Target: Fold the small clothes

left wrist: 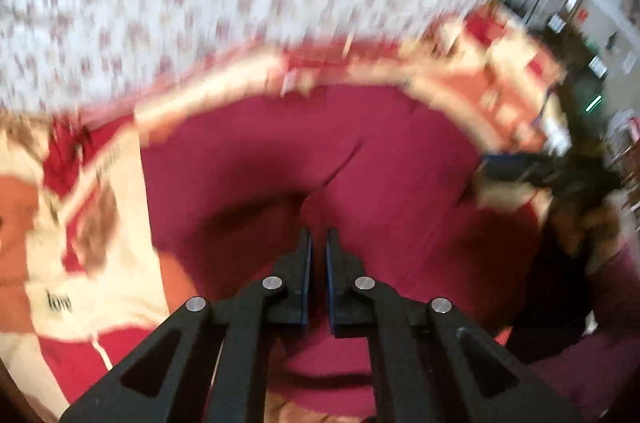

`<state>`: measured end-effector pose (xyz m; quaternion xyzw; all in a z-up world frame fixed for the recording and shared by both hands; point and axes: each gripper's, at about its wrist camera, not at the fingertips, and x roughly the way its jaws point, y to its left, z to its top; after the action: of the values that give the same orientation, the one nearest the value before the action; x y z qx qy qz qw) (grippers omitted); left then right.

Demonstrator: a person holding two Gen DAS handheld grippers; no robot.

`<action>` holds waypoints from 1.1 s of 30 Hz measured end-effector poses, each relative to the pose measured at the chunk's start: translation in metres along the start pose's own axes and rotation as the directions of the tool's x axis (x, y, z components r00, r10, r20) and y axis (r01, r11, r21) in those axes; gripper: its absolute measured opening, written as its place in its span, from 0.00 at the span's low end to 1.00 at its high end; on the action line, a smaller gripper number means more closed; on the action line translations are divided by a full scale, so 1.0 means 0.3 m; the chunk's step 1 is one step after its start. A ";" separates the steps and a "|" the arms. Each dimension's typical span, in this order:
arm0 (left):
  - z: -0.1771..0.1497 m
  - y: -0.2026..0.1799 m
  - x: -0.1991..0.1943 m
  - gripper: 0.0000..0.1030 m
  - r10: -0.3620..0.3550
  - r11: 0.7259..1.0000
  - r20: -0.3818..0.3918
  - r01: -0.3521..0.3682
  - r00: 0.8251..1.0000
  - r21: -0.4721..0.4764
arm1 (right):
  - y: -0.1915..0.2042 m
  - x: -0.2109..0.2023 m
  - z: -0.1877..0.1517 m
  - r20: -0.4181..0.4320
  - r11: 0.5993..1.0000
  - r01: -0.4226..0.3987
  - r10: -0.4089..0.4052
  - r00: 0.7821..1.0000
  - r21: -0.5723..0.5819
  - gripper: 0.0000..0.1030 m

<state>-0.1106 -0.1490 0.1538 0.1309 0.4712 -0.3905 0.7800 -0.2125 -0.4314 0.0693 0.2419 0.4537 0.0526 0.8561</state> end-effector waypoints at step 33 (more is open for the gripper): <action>0.540 -0.048 -0.212 0.00 -0.054 0.998 0.230 0.056 0.972 -0.002 | -0.119 0.010 0.076 0.054 0.990 0.104 -0.109 0.993 0.095 0.83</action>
<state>-0.0347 -0.2203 0.2939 0.0687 0.3830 -0.4226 0.8185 -0.1972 -0.4700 0.0615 0.2579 0.4425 -0.0211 0.8586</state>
